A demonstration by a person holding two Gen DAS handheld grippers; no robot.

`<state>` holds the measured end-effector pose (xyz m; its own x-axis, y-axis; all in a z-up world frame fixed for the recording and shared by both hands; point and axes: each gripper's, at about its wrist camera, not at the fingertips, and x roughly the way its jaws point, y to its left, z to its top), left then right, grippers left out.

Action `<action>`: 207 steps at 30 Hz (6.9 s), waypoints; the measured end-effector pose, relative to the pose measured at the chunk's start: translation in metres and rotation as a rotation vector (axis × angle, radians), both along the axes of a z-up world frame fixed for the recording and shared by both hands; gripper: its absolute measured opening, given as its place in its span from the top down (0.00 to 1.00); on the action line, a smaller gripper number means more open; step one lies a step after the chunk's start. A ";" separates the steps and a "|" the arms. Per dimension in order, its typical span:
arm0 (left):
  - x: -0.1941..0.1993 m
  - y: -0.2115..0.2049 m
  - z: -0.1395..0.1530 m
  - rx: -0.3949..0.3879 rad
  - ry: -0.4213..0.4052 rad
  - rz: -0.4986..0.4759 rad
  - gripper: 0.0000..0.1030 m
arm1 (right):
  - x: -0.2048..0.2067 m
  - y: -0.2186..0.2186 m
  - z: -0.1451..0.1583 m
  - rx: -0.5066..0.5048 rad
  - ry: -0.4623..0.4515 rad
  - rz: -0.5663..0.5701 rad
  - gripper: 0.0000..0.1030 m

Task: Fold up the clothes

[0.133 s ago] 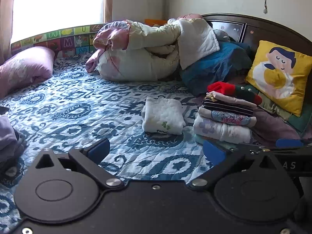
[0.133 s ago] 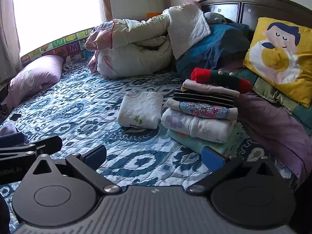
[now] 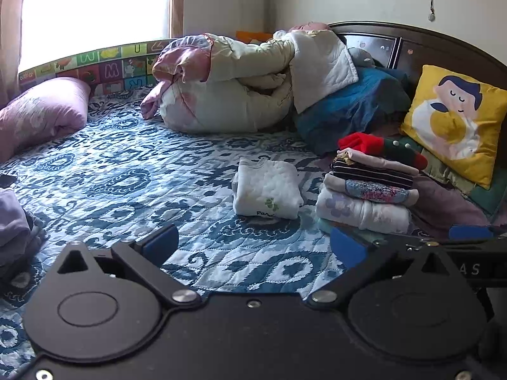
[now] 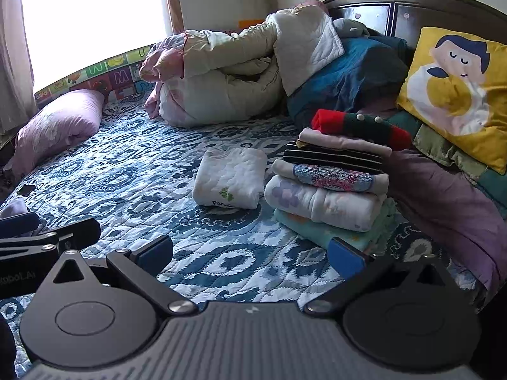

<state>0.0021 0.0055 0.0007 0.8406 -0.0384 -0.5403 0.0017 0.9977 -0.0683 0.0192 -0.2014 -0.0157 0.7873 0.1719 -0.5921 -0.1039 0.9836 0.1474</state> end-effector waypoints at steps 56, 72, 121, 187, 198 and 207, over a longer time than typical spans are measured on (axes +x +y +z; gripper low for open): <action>0.005 -0.002 -0.006 0.010 -0.005 -0.014 0.00 | 0.008 0.001 -0.006 -0.005 0.015 -0.004 0.00; 0.036 0.003 -0.017 0.008 0.013 -0.040 0.00 | 0.033 0.004 -0.017 -0.002 0.025 0.000 0.00; 0.297 0.030 -0.169 -0.066 0.087 -0.158 0.42 | 0.204 0.039 -0.154 -0.038 -0.083 -0.007 0.00; -0.183 0.136 -0.112 -0.018 0.066 -0.180 0.41 | -0.057 0.168 -0.103 0.442 0.307 0.471 0.00; -0.256 0.217 -0.078 -0.238 -0.052 -0.003 0.41 | -0.078 0.196 -0.088 0.361 0.283 0.525 0.00; -0.267 0.290 -0.108 -0.422 0.042 0.333 0.41 | -0.088 0.280 -0.066 0.223 0.256 0.661 0.00</action>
<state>-0.2648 0.2957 -0.1073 0.8225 0.0058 -0.5687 -0.3217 0.8294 -0.4568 -0.0684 0.0782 -0.0817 0.3202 0.6998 -0.6386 -0.5995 0.6716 0.4353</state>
